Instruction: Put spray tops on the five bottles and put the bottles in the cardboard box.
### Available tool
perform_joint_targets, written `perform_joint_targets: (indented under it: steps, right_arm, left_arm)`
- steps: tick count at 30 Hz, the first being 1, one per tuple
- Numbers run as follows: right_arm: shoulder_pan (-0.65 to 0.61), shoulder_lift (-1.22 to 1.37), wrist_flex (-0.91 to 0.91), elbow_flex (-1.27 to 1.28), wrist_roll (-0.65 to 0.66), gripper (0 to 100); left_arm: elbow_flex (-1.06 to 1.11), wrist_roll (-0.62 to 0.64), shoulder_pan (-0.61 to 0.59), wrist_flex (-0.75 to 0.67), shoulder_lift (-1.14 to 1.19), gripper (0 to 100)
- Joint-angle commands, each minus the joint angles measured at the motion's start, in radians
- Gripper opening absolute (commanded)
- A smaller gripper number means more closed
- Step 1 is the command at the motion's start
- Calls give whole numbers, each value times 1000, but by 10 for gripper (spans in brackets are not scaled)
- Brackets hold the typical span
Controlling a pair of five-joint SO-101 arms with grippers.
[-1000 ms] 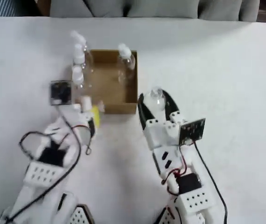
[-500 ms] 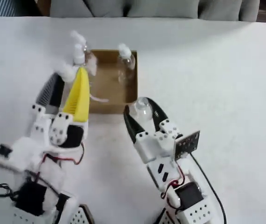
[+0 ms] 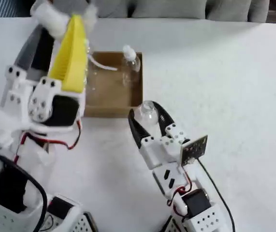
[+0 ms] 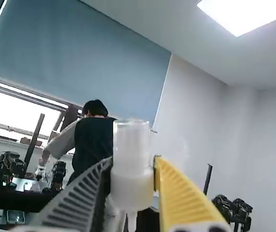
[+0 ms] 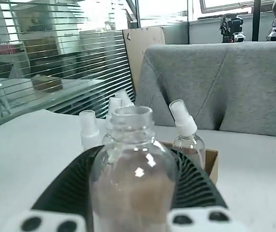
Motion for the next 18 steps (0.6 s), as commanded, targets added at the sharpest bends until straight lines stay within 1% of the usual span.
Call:
perform_joint_targets:
  steps: [1,8,11,13,18]
  right_arm:
    - [-12,-10,21,6,2,15]
    - [-31,-10,33,6,3,15]
    - [-31,-15,41,6,3,15]
    - [-31,-15,41,6,3,15]
    - [-31,-15,41,6,3,15]
  left_arm:
    - [-167,-12,64,121,107,20]
    - [-265,-17,162,230,220,20]
    - [-259,-109,193,270,249,20]
    - [-256,-149,205,295,269,20]
    - [-186,-153,232,256,282,20]
